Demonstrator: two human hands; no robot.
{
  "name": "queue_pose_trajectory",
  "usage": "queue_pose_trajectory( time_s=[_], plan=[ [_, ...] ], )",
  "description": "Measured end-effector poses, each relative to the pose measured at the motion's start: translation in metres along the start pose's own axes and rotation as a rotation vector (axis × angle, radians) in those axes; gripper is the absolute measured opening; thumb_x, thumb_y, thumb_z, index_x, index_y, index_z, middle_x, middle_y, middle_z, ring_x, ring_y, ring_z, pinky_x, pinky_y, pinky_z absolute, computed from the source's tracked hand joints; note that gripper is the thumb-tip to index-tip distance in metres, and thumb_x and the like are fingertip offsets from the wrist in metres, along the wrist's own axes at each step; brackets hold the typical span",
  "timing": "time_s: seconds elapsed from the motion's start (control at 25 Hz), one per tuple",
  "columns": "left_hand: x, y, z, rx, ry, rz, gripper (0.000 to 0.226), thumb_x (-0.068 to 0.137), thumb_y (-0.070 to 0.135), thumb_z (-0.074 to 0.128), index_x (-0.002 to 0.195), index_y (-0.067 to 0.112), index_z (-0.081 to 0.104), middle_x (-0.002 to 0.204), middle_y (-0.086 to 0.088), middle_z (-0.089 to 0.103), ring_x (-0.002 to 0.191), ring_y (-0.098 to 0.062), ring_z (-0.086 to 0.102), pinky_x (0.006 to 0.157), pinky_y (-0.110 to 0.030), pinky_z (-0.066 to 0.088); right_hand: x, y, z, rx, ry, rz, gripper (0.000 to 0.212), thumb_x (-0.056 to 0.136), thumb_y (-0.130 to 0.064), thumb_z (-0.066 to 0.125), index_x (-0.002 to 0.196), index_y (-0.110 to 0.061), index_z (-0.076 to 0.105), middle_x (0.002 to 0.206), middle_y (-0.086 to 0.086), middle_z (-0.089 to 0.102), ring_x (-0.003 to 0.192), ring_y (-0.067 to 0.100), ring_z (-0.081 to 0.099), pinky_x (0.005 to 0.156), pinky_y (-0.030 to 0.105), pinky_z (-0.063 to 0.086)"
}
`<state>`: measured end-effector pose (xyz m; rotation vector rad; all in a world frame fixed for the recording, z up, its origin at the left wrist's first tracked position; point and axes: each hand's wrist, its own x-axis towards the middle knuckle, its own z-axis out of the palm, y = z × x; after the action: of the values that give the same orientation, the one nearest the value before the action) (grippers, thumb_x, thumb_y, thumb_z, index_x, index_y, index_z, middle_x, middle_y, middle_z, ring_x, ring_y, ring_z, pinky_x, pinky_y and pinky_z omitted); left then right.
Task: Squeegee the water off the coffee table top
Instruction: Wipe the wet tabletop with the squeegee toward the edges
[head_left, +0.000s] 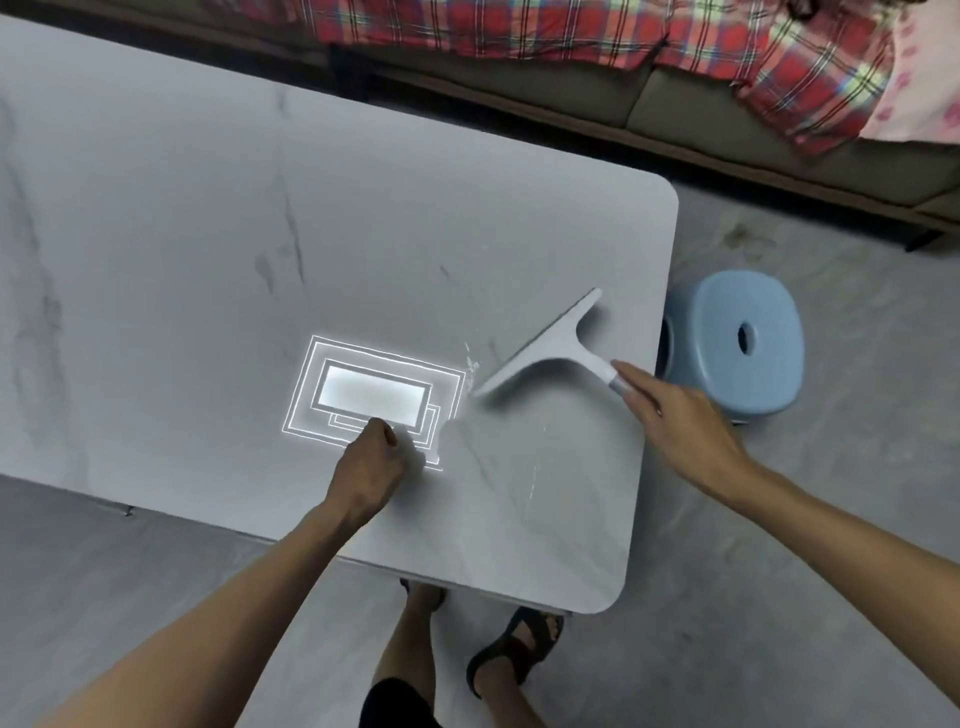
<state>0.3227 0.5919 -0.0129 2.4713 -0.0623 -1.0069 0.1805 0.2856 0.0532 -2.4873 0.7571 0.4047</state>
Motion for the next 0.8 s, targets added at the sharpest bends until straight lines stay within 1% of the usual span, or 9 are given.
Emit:
queue_pose_trajectory(
  time_s=[0.08,0.12,0.2,0.24,0.32,0.44,0.6,0.68,0.8],
  plan=[
    [0.03,0.009,-0.009,0.001,0.028,0.039,0.013,0.088,0.02,0.05,0.08,0.01,0.046,0.077,-0.004,0.054,0.068,-0.024,0.047,0.055,-0.029,0.034,0.053,-0.023,-0.003,0.124,0.006,0.069,0.044,0.099,-0.042,0.04,0.143,-0.038,0.039,0.12,0.006,0.066,0.1,0.029,0.063,0.081,0.037,0.051],
    [0.046,0.014,-0.014,0.03,0.014,0.088,0.008,0.086,0.014,0.055,0.084,0.012,0.048,0.086,-0.007,0.051,0.075,-0.025,0.047,0.06,-0.03,0.039,0.086,-0.035,-0.005,0.148,0.009,0.078,0.045,0.099,-0.036,0.042,0.144,-0.034,0.038,0.129,0.007,0.062,0.107,0.032,0.06,0.082,0.034,0.046],
    [0.078,0.024,-0.021,0.127,-0.029,0.188,0.02,0.084,0.01,0.065,0.098,0.011,0.051,0.11,-0.011,0.049,0.094,-0.03,0.053,0.079,-0.035,0.047,0.155,-0.067,-0.012,0.153,0.055,0.077,0.044,0.097,-0.026,0.04,0.141,-0.028,0.039,0.127,0.013,0.06,0.103,0.035,0.058,0.075,0.032,0.039],
    [0.09,0.026,-0.023,0.168,-0.039,0.208,0.025,0.083,0.011,0.067,0.103,0.008,0.053,0.118,-0.014,0.048,0.102,-0.033,0.053,0.086,-0.038,0.048,0.186,-0.083,-0.017,0.154,0.084,0.088,0.044,0.096,-0.025,0.038,0.14,-0.027,0.039,0.124,0.016,0.06,0.101,0.036,0.057,0.074,0.034,0.04],
    [0.108,0.031,-0.022,0.261,-0.068,0.234,0.035,0.083,0.014,0.067,0.113,0.001,0.053,0.128,-0.021,0.045,0.112,-0.039,0.051,0.095,-0.043,0.047,0.242,-0.11,-0.024,0.183,0.124,0.138,0.041,0.097,-0.025,0.035,0.138,-0.026,0.04,0.126,0.017,0.057,0.105,0.039,0.055,0.08,0.037,0.043],
    [0.125,0.034,-0.02,0.323,-0.162,0.185,0.049,0.084,0.016,0.062,0.127,-0.002,0.047,0.141,-0.029,0.033,0.128,-0.047,0.039,0.106,-0.051,0.039,0.303,-0.137,-0.025,0.141,0.124,0.171,0.033,0.097,-0.026,0.034,0.128,-0.02,0.047,0.125,0.019,0.055,0.107,0.04,0.053,0.076,0.033,0.037],
    [0.143,0.045,-0.015,0.387,-0.335,0.071,0.05,0.082,0.01,0.042,0.13,-0.005,0.036,0.144,-0.046,0.018,0.14,-0.06,0.006,0.12,-0.052,0.014,0.316,-0.147,-0.014,-0.015,0.075,0.065,0.037,0.097,-0.018,0.035,0.132,-0.016,0.045,0.13,0.018,0.056,0.116,0.042,0.049,0.087,0.039,0.041],
    [0.147,0.052,-0.016,0.357,-0.365,0.024,0.055,0.081,0.012,0.04,0.133,-0.005,0.032,0.143,-0.048,0.016,0.139,-0.062,0.0,0.119,-0.052,0.01,0.29,-0.133,-0.008,-0.05,0.05,-0.006,0.046,0.097,-0.015,0.037,0.142,-0.021,0.038,0.127,0.019,0.059,0.112,0.044,0.052,0.089,0.041,0.043],
    [0.144,0.062,-0.023,0.344,-0.389,0.01,0.061,0.085,0.018,0.043,0.141,-0.002,0.028,0.147,-0.046,0.01,0.141,-0.06,0.0,0.118,-0.053,0.011,0.225,-0.092,-0.005,-0.081,0.001,-0.034,0.051,0.099,-0.019,0.04,0.149,-0.028,0.031,0.117,0.021,0.063,0.104,0.042,0.058,0.084,0.041,0.047]
  ],
)
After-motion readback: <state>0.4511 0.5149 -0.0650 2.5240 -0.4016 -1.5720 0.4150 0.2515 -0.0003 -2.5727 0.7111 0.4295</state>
